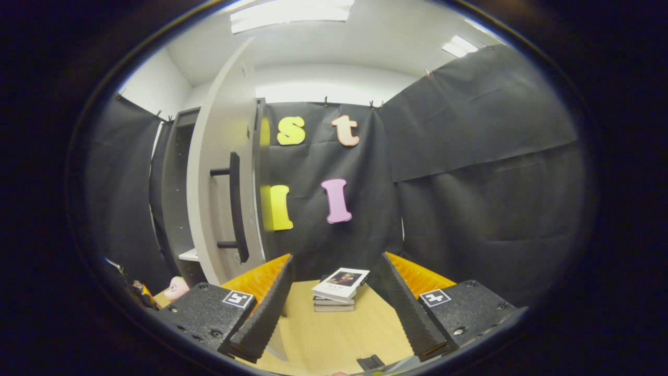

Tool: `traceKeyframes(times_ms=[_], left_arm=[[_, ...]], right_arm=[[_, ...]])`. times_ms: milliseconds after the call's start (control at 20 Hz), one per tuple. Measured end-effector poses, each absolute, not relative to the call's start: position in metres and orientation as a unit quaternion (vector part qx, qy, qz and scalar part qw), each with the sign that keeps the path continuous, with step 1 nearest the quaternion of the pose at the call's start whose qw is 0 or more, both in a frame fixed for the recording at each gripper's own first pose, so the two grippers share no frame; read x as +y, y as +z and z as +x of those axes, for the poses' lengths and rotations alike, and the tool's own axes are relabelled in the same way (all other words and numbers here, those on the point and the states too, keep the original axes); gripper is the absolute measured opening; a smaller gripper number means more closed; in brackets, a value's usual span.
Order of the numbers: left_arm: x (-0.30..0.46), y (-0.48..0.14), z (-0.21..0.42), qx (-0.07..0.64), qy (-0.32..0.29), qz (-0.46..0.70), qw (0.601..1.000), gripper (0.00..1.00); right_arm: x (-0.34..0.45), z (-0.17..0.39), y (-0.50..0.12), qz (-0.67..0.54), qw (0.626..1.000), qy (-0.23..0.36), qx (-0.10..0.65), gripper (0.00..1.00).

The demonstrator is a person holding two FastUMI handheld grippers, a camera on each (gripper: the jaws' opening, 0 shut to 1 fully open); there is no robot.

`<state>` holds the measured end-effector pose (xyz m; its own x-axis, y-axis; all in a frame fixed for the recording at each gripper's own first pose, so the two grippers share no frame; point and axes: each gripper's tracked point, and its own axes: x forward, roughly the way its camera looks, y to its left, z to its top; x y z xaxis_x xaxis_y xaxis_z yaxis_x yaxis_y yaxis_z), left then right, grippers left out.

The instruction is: Open the cabinet door with the right hand, grasp the bottle in the cabinet with the left hand and place it on the coaster, then close the cabinet door with the right hand.

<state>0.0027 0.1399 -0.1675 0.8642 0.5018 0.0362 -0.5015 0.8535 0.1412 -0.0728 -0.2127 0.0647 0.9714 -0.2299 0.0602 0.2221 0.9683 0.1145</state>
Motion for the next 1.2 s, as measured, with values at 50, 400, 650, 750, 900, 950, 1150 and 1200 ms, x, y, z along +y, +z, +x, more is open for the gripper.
traceKeyframes(times_ms=[50,400,650,750,900,950,1150,1200], left_arm=[[0.144,-0.173,0.004,0.003,0.261,0.072,0.963,0.41],[0.166,-0.210,0.001,0.031,0.272,0.060,0.960,0.41],[0.172,-0.219,-0.003,0.028,0.276,0.065,0.958,0.41],[0.177,-0.221,-0.003,0.036,0.283,0.069,0.956,0.41],[0.171,-0.221,-0.004,0.036,0.274,0.051,0.960,0.46],[0.172,-0.227,-0.001,0.042,0.273,0.050,0.960,0.46],[0.168,-0.237,-0.006,0.059,0.265,0.042,0.962,0.79],[0.167,-0.237,-0.008,0.061,0.264,0.042,0.962,0.81]], right_arm=[[-0.212,-0.076,0.065,0.048,0.991,-0.117,-0.033,1.00],[-0.206,-0.084,0.061,0.040,0.991,-0.130,-0.021,0.98],[-0.200,-0.080,0.056,0.044,0.991,-0.128,-0.011,1.00],[-0.198,-0.079,0.055,0.045,0.991,-0.125,-0.005,1.00],[-0.198,-0.080,0.058,0.036,0.991,-0.127,-0.004,0.98],[-0.196,-0.080,0.061,0.037,0.992,-0.124,-0.007,0.98],[-0.200,-0.081,0.051,0.031,0.992,-0.124,0.000,1.00],[-0.201,-0.081,0.048,0.031,0.992,-0.125,0.003,0.98]])
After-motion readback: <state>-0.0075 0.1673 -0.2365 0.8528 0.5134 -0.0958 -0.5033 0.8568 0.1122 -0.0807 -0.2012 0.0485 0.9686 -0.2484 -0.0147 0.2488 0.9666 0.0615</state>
